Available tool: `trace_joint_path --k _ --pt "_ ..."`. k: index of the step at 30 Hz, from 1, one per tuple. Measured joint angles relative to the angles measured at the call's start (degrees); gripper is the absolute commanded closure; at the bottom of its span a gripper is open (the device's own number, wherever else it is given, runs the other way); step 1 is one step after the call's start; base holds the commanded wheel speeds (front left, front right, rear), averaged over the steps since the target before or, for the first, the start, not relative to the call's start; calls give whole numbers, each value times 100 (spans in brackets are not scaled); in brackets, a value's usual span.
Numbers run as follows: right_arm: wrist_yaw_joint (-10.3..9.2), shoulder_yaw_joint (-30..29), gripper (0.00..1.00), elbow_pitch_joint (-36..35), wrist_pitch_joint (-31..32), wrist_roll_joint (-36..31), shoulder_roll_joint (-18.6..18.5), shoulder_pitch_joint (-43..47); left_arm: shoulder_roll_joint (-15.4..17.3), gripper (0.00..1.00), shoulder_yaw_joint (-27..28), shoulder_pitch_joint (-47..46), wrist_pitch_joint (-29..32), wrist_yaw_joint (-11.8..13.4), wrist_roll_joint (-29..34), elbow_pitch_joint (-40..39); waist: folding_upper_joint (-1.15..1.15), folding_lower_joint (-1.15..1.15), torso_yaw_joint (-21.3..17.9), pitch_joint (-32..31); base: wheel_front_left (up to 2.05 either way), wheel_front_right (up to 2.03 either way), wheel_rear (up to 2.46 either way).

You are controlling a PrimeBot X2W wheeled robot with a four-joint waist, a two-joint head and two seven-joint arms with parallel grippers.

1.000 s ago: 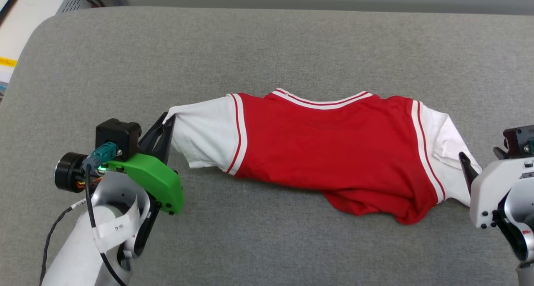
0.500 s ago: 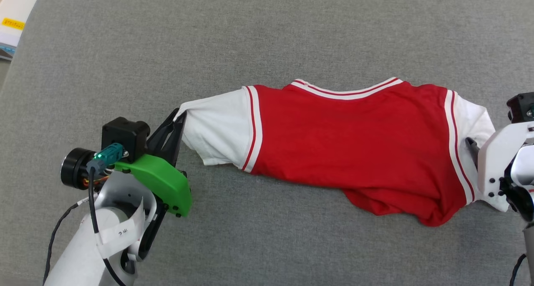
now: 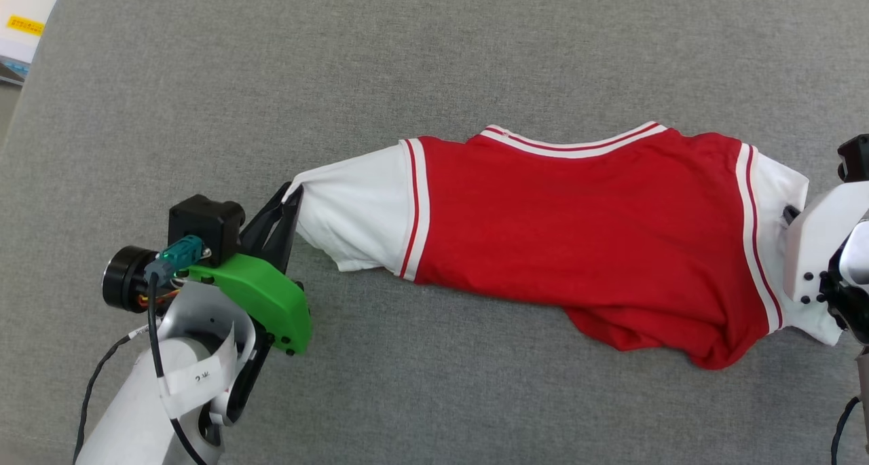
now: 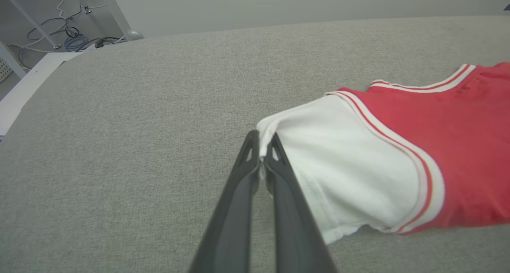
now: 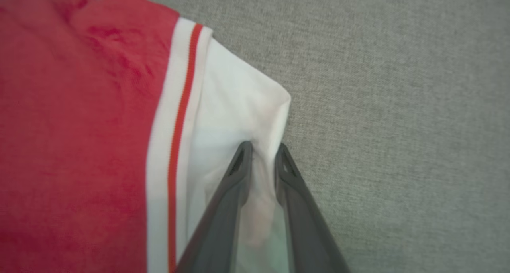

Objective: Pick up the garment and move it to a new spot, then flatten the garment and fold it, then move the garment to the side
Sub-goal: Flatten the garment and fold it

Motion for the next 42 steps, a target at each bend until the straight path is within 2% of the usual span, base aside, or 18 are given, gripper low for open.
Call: trace_joint_path --k 8,15,23,29,36,42 --pt "0 11 100 5 -461 57 -199 16 8 100 -7 2 -102 -10 -44 337 0 0 -45 -277 0 0 0" --pt "0 52 100 -405 -967 227 -499 75 114 100 5 3 -168 -44 -43 420 0 0 -115 -752 0 0 0" --pt "2 47 100 -1243 -1284 563 -965 19 506 100 244 -176 -243 -92 -30 -8 0 0 -234 -1528 0 0 0" --pt "5 56 100 -1588 -1343 751 -1094 -252 790 100 499 -371 -187 -89 -21 -424 0 0 -315 -1904 0 0 0" --pt "5 -5 100 -1753 -1432 967 -1160 -460 1084 100 750 -665 -30 -88 -25 -882 0 0 -412 -2130 0 0 0" --pt "5 7 100 -1896 -1439 1027 -1316 -629 1285 100 867 -972 152 -132 -57 -1084 0 0 -438 -2032 0 0 0"
